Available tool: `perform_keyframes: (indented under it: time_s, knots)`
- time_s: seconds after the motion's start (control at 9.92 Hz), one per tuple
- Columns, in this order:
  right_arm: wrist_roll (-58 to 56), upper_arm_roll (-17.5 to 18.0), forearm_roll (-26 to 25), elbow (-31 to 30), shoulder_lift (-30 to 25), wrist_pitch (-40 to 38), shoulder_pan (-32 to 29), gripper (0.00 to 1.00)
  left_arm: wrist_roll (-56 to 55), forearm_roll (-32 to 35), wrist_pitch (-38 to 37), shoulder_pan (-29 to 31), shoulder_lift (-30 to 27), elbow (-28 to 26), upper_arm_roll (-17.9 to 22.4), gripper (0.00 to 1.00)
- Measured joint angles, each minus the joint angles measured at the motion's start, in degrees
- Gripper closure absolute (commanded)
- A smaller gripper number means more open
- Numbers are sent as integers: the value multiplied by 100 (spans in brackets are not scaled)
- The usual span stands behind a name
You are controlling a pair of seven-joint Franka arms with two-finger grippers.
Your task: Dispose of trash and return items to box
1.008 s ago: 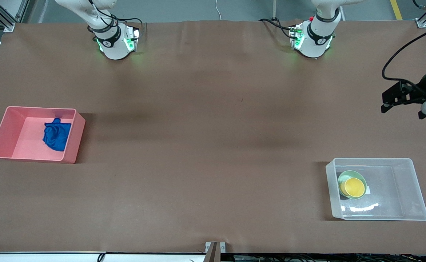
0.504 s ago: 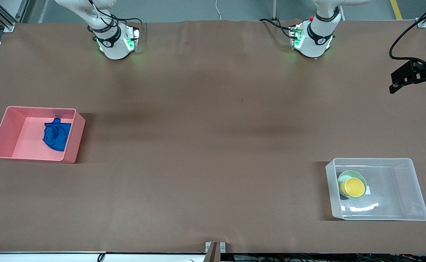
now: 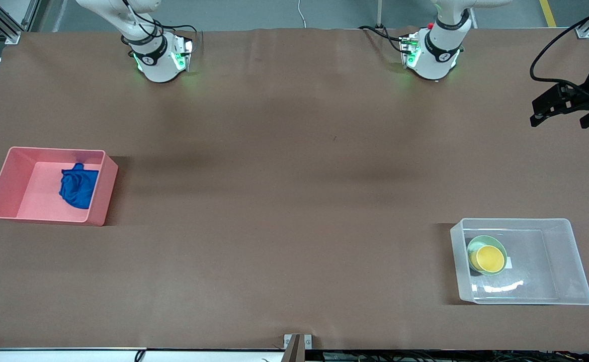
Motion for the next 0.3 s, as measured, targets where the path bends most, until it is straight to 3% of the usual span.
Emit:
perform_keyframes:
  time_s: [0.3]
  knots:
    - [0, 0, 0, 0, 0, 0, 0, 0, -14, 0, 39, 4, -30, -46, 11, 0]
